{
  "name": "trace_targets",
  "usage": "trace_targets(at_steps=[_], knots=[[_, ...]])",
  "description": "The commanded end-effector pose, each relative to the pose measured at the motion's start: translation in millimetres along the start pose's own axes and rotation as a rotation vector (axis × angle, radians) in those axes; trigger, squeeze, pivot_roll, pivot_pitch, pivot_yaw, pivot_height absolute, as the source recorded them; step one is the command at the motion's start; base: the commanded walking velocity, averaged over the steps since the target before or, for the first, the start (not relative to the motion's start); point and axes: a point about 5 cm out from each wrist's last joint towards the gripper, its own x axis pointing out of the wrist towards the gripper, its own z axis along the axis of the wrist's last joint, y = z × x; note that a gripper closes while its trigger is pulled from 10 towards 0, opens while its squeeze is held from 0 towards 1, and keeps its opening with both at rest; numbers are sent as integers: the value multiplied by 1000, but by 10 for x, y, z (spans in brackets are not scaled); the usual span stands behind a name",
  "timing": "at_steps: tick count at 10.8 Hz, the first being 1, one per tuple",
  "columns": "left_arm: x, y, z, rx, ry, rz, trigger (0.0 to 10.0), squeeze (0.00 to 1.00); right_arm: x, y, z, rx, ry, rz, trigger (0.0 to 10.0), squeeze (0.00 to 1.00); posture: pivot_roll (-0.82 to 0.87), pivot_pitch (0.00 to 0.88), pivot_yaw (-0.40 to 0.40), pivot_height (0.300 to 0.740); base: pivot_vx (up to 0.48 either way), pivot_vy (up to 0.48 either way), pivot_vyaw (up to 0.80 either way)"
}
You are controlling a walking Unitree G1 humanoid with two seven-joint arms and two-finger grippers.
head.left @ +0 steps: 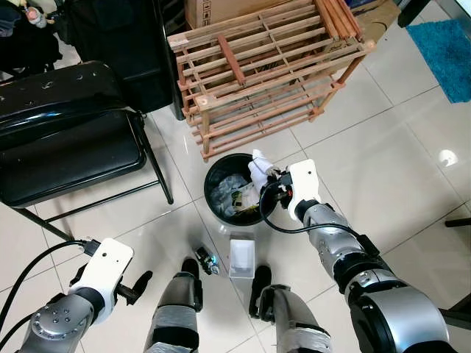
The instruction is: Picking trash to rubbish bin
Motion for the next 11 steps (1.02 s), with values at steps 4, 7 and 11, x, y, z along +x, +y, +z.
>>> trace_targets(at_steps=[4, 7, 11], knots=[[-16, -41, -114, -2, 42, -9, 10000, 0, -62, -12, -140, 19, 37, -3, 10000, 1000, 606, 501, -101, 740, 0, 0, 0], [-8, -37, -122, 6, 44, -5, 10000, 0, -73, -21, -155, 19, 36, -2, 10000, 1000, 603, 498, -102, 740, 0, 0, 0], [76, -49, -77, 14, 27, -7, 10000, 0, -87, -108, -122, 10, 20, -25, 10000, 1000, 589, 468, -101, 740, 0, 0, 0]])
